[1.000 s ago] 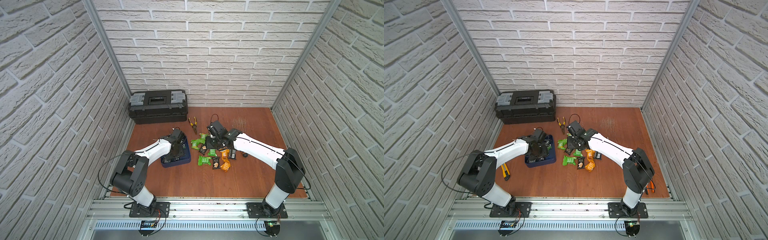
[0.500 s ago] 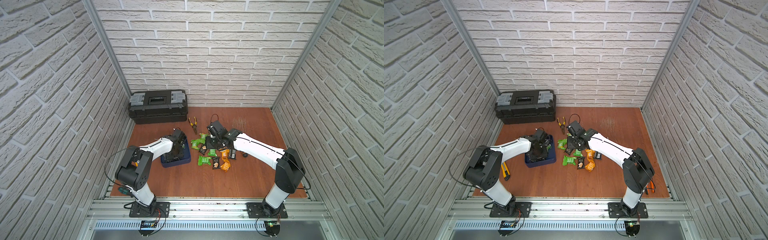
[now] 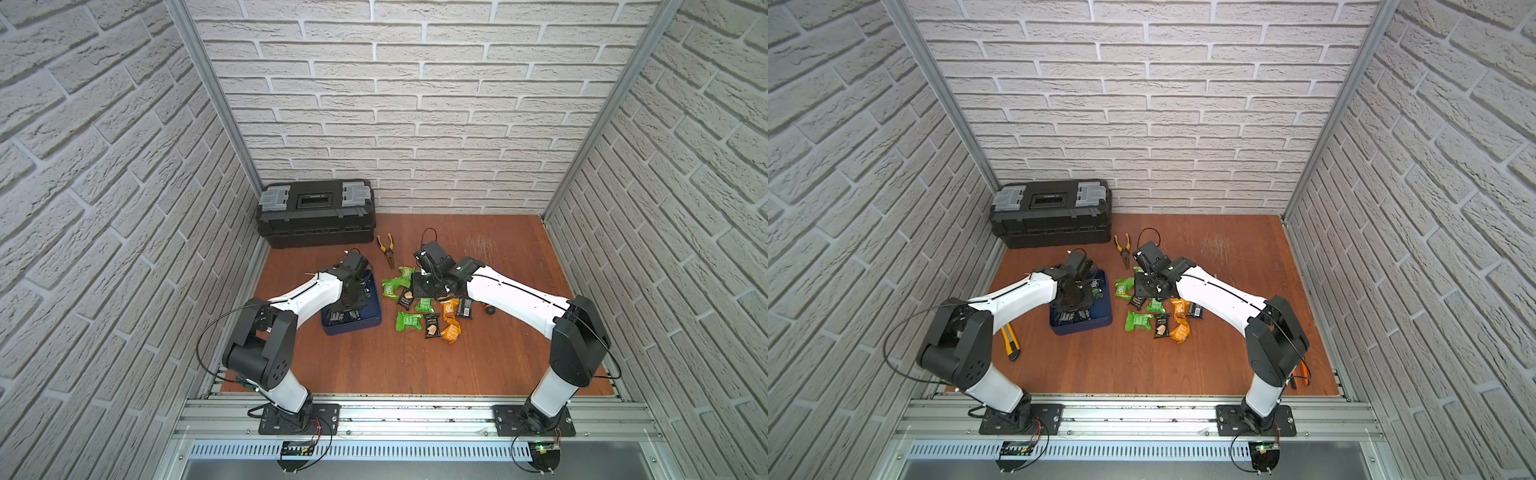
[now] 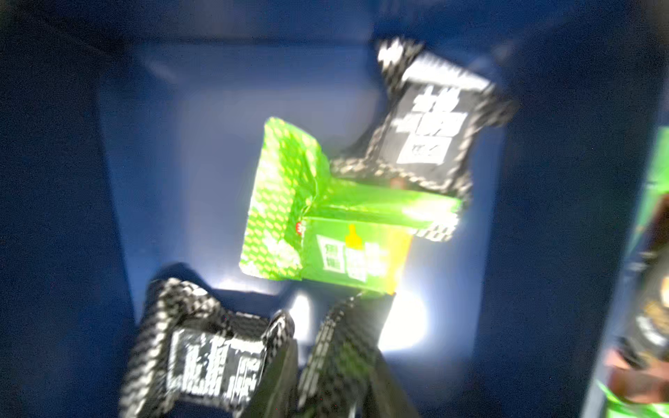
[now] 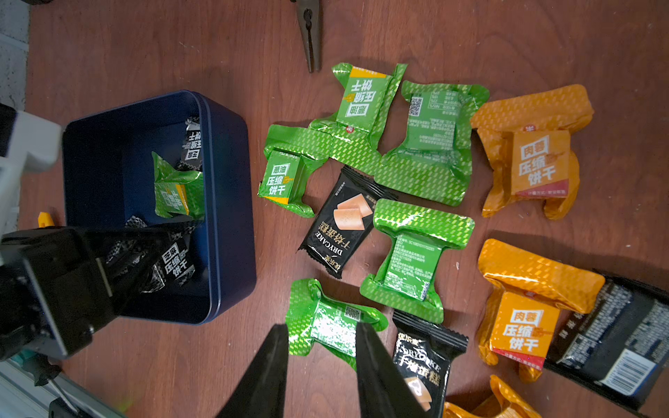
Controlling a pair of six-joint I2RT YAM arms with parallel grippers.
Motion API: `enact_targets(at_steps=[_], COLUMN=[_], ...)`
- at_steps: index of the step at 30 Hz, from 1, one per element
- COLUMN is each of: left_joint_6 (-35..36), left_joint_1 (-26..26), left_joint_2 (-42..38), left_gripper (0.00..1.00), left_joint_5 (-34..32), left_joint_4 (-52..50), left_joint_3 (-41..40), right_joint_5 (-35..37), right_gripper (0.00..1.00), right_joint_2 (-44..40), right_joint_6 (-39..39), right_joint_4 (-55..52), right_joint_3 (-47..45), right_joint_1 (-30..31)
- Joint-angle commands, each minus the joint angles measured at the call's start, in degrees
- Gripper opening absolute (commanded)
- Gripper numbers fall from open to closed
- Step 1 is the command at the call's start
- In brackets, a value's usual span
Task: Take the cookies out of the storage box
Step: Pick up the cookie from the storage box.
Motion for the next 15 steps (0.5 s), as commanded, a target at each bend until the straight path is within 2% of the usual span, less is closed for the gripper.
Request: enact_targets(at_steps=[1, 7, 12, 15], left_joint_6=[0.46, 0.07, -1.54, -2.30], left_joint_1=[0.27, 0.45, 0.63, 0.59], left_joint_2=[-2.06, -0.91, 1.00, 1.02], left_gripper=[0.31, 0.28, 0.30, 0.26], left_joint_5=[-1.52, -0.65, 1.93, 2.32], left_joint_4=[-1.10, -0.17, 2.08, 2.94], left_joint_3=[1.28, 0.93, -0.68, -1.11], right_joint_5=[0.83, 1.00, 1.27, 1.36], right_gripper=[0.36, 0.36, 0.36, 0.36], right_joint_2=[-1.14, -1.40, -1.90, -2.10], right_joint_6=[0.28, 0.25, 0.28, 0.20], right_joint_4=[1.12, 1.03, 1.01, 0.95], right_joint_3=[0.32, 0.08, -0.32, -0.42], right_joint_1=[0.16, 0.20, 0.16, 0.18])
